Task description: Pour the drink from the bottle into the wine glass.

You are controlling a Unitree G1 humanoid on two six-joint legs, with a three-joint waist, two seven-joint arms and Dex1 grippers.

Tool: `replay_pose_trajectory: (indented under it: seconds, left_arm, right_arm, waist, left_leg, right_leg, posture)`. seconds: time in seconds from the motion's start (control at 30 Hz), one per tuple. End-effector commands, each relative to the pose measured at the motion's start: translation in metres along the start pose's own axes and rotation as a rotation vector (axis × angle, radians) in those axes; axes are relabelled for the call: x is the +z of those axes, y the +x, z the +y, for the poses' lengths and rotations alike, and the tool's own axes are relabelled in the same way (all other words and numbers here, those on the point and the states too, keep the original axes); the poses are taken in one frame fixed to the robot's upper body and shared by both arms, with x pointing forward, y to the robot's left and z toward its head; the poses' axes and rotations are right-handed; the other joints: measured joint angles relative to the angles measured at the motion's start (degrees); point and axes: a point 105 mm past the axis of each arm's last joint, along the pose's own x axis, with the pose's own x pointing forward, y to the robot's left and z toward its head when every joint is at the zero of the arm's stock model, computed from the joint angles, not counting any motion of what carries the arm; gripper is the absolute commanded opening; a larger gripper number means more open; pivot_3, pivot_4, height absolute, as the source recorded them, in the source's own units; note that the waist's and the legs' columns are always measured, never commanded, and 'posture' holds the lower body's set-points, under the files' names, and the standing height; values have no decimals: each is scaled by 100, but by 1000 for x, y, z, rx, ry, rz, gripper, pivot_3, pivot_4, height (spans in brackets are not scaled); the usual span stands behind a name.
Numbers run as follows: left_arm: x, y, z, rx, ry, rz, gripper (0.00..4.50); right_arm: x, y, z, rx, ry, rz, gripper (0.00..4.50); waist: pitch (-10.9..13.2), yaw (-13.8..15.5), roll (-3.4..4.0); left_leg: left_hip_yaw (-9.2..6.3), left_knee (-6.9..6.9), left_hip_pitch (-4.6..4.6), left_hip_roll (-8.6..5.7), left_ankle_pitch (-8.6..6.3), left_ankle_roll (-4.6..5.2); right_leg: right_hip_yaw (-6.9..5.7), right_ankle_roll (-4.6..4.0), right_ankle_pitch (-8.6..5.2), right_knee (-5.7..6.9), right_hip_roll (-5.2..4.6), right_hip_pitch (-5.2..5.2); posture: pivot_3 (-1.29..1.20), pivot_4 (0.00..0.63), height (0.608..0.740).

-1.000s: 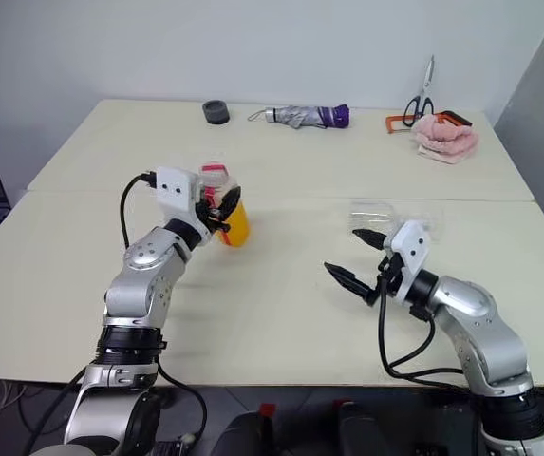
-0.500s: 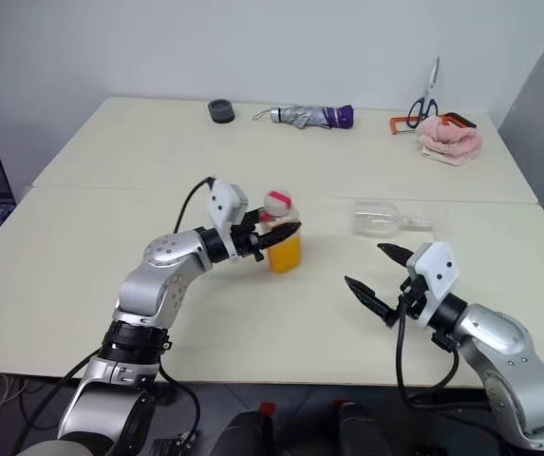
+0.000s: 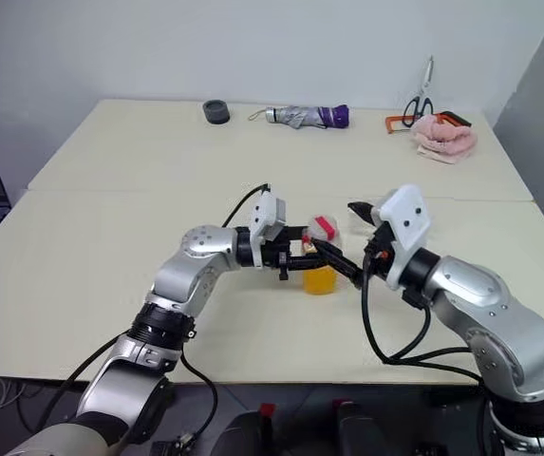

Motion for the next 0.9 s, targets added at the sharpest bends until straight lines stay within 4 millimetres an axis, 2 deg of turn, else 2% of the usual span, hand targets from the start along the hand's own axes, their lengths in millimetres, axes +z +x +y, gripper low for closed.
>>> replay_pose_trajectory:
  seconds: [0.03,0.3,0.43,0.57,0.6,0.77,0.9]
  left_arm:
    - [13,2,0,-13,63,-30,1967]
    - [15,1,3,7,65,-33,1967]
    - [15,1,3,13,63,-37,1967]
    - [15,1,2,15,61,-40,1967]
    - [15,1,2,16,60,-41,1966]
    - [17,-2,3,19,39,-52,1961]
    - [26,-5,1,-28,19,-81,1958]
  right_arm:
    - [7,3,3,11,-35,-27,4500]
    - [5,15,2,31,-35,-44,4500]
    - [6,18,2,31,-29,-58,3628]
    - [8,19,5,50,-28,-70,2136]
    - [10,20,6,56,-27,-78,1908]
    - [18,19,15,165,-27,-120,1892]
    - [11,14,20,413,-130,-63,1892]
  waist:
    - [0,0,0]
    - [0,1,0]
    - [0,1,0]
    - [0,2,0]
    - [0,1,0]
    - [0,1,1]
    - [2,-1,4]
  left_leg:
    - [-1,0,-1,0,0,0]
    - [-5,0,-2,-1,0,1]
    - [-6,0,-2,-1,0,1]
    - [-8,0,-2,-1,0,1]
    - [-8,0,-2,-1,0,1]
    - [-9,0,-2,-1,0,1]
    - [-9,1,-3,-4,-1,1]
  right_leg:
    - [-1,0,0,-1,-1,0]
    - [-4,0,0,-2,-2,0]
    - [-5,0,0,-1,-2,0]
    - [-6,0,0,-2,-2,0]
    - [-7,0,0,-2,-2,0]
    - [-7,0,1,-1,-2,0]
    - [-8,0,1,-3,-4,0]
  posture:
    - [0,150,740]
    - [0,150,740]
    - [0,150,740]
    - [0,150,740]
    - [0,150,740]
    - [0,150,740]
    - [0,150,740]
